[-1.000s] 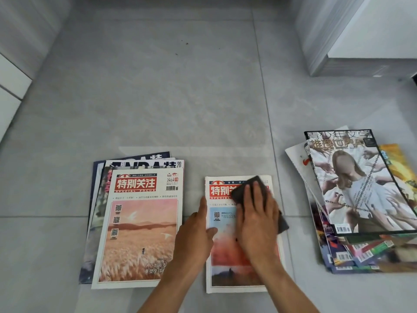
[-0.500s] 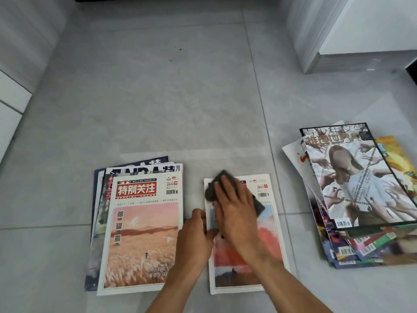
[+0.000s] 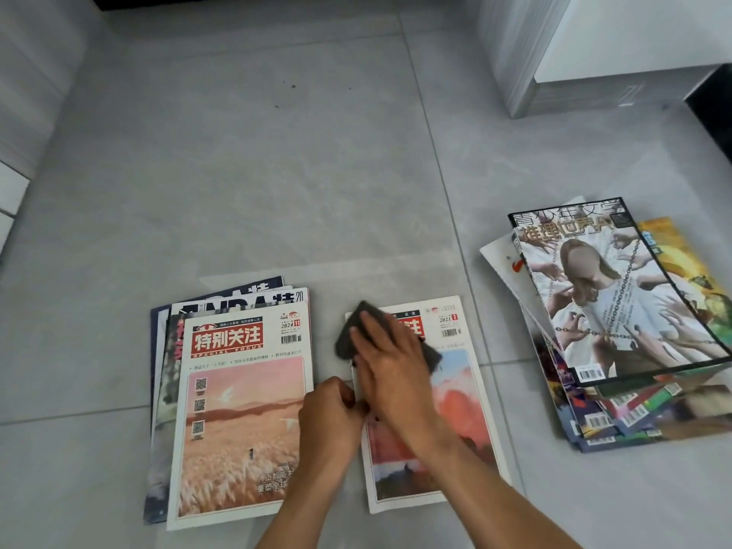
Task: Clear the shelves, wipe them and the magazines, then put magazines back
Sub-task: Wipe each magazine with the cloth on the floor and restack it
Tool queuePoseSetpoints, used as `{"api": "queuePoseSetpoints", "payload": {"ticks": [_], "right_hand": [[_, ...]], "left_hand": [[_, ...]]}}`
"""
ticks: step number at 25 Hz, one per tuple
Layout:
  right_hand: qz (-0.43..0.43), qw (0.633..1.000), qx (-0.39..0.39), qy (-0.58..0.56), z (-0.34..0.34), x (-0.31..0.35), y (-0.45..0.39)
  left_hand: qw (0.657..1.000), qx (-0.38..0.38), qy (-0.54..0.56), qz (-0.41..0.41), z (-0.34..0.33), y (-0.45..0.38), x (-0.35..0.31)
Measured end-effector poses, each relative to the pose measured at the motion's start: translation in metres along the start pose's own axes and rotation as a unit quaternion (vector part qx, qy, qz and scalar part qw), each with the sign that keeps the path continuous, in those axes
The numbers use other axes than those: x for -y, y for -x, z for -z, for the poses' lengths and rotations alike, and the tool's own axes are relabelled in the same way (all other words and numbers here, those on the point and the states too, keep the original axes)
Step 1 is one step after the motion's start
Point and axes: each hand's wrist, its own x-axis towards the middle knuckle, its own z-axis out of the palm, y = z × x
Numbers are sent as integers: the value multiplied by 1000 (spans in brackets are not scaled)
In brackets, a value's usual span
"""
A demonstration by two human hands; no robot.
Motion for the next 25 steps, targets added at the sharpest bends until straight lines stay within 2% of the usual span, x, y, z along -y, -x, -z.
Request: {"api": "queuePoseSetpoints", "payload": {"ticks": [2, 3, 4, 7, 9, 11, 13, 16, 17, 18, 20, 22, 23, 25], "right_hand": [[77, 997, 29, -7, 2, -6, -7], [85, 996, 28, 1, 7, -20, -8], [66, 997, 26, 12, 15, -38, -6], [-96, 995, -35, 18, 41, -85, 6], [-154, 985, -63, 35, 39, -74, 6], [-110, 993, -32, 37, 19, -35, 0], [2, 1000, 15, 20, 1, -5, 2], [124, 991, 52, -19, 14, -34, 3], [122, 991, 55, -18, 23, -52, 6], [84, 996, 38, -8, 32, -69, 11], [-60, 998, -29, 2, 46, -92, 22], [-157, 984, -69, 42, 39, -74, 31], [-157, 984, -62, 64, 30, -55, 37], [-60, 995, -22, 78, 14, -18, 50]], "left_hand": [[1000, 4, -3, 1, 1, -1, -1], [1000, 4, 13, 9, 1, 0, -1], [999, 5, 28, 18, 1, 0, -2], [998, 15, 46, 36, 3, 3, -5], [998, 15, 54, 34, 2, 4, -6], [998, 6, 50, 29, 2, 5, -6], [1000, 14, 21, 15, 2, 1, -3], [997, 71, 25, 30, 7, -7, -1], [995, 85, 42, 37, 10, -9, 0], [993, 92, 54, 40, 11, -10, 2], [993, 98, 58, 42, 12, -9, 3], [992, 103, 55, 44, 11, -12, 3], [991, 110, 64, 50, 11, -13, 3], [986, 125, 85, 64, 14, -16, 3]]}}
